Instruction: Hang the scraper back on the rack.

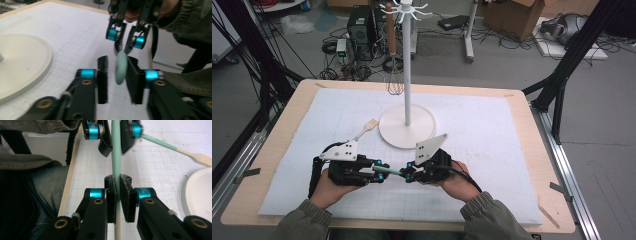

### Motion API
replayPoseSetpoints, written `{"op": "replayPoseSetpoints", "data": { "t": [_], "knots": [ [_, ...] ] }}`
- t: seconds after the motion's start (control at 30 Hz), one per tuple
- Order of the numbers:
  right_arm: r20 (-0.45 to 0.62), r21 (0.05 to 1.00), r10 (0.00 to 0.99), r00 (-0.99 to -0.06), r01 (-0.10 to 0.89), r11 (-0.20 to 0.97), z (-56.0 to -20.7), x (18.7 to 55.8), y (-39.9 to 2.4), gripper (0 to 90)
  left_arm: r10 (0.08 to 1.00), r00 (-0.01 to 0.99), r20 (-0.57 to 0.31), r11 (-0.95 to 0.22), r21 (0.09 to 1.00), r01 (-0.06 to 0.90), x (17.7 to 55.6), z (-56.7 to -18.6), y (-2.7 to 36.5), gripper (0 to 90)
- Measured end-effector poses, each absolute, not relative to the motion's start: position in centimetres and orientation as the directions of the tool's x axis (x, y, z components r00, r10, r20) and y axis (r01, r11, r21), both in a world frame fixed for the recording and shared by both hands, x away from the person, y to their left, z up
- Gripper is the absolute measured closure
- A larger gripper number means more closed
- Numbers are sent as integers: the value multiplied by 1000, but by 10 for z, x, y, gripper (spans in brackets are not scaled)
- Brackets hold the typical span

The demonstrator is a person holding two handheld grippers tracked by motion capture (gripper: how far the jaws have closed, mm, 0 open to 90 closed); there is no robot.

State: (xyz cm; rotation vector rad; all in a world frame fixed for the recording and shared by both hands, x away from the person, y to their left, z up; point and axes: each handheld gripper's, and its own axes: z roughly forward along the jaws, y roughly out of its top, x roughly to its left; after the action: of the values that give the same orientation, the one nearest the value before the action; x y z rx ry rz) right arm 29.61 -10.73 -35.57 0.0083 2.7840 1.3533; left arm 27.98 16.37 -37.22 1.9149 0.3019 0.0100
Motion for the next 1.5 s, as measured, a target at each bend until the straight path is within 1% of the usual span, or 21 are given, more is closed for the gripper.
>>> {"op": "replayPoseSetpoints", "data": {
  "t": [0.03, 0.1, 0.17, 0.2, 0.23, 0.3, 0.4, 0.43, 0.47, 0.57, 0.63, 0.67, 0.7, 0.8, 0.9, 1.0, 1.1, 1.27, 1.33, 1.43, 1.5],
  "knots": [
    [-44, 786, 28, -999, -18, 618, -355, 296, -107, 843, 208, 968, -141, -326, 923, 204, 280, -372, 164, 793],
    [-53, 786, 22, -998, -28, 618, -355, 296, -106, 839, 194, 970, -147, -327, 922, 206, 280, -371, 165, 811],
    [-30, 790, 29, -999, -6, 614, -356, 295, -106, 813, 198, 971, -136, -336, 921, 198, 278, -371, 164, 818],
    [-37, 786, 32, -999, -9, 618, -356, 295, -105, 790, 210, 970, -123, -348, 918, 192, 278, -370, 164, 819],
    [-58, 778, 39, -998, -21, 627, -356, 294, -105, 780, 208, 970, -123, -352, 916, 192, 278, -370, 163, 819],
    [-64, 765, 32, -997, -29, 644, -355, 292, -103, 760, 197, 972, -127, -348, 918, 190, 278, -370, 163, 821],
    [-68, 746, 30, -997, -31, 665, -357, 291, -101, 767, 197, 973, -119, -343, 922, 182, 278, -368, 163, 821],
    [-72, 741, 30, -997, -34, 671, -357, 291, -100, 780, 195, 973, -120, -343, 922, 182, 278, -368, 163, 821],
    [-74, 739, 31, -997, -34, 673, -357, 291, -100, 815, 193, 974, -119, -345, 921, 180, 278, -367, 162, 821],
    [-81, 745, 36, -996, -37, 666, -356, 292, -100, 837, 205, 972, -115, -328, 928, 179, 278, -365, 163, 810],
    [-67, 761, 49, -997, -19, 648, -357, 292, -100, 844, 223, 967, -120, -302, 935, 186, 278, -364, 164, 770],
    [-56, 775, 57, -997, -7, 632, -357, 292, -100, 845, 236, 964, -124, -296, 936, 193, 279, -363, 165, 727],
    [-43, 790, 64, -997, 5, 613, -357, 293, -100, 846, 240, 963, -126, -291, 936, 195, 279, -362, 165, 711],
    [-29, 813, 87, -996, 27, 582, -358, 293, -99, 846, 248, 960, -129, -281, 939, 199, 280, -361, 167, 706],
    [-19, 829, 98, -995, 39, 557, -359, 293, -97, 846, 251, 959, -132, -269, 942, 200, 282, -359, 168, 713],
    [-10, 838, 103, -995, 48, 543, -359, 293, -95, 845, 236, 962, -137, -259, 945, 198, 282, -358, 167, 781],
    [-23, 832, 97, -995, 35, 553, -359, 292, -93, 839, 224, 965, -136, -280, 940, 197, 281, -355, 165, 815],
    [-50, 815, 91, -995, 12, 579, -358, 290, -89, 795, 228, 966, -125, -296, 936, 191, 281, -351, 161, 821],
    [-55, 814, 97, -994, 11, 581, -358, 289, -89, 798, 229, 966, -119, -297, 937, 186, 282, -349, 161, 821],
    [-51, 814, 105, -993, 20, 581, -358, 290, -88, 831, 235, 965, -113, -295, 938, 182, 281, -348, 160, 817],
    [-37, 821, 105, -994, 30, 570, -358, 293, -89, 843, 249, 962, -108, -292, 939, 181, 281, -347, 162, 796]
  ]
}}
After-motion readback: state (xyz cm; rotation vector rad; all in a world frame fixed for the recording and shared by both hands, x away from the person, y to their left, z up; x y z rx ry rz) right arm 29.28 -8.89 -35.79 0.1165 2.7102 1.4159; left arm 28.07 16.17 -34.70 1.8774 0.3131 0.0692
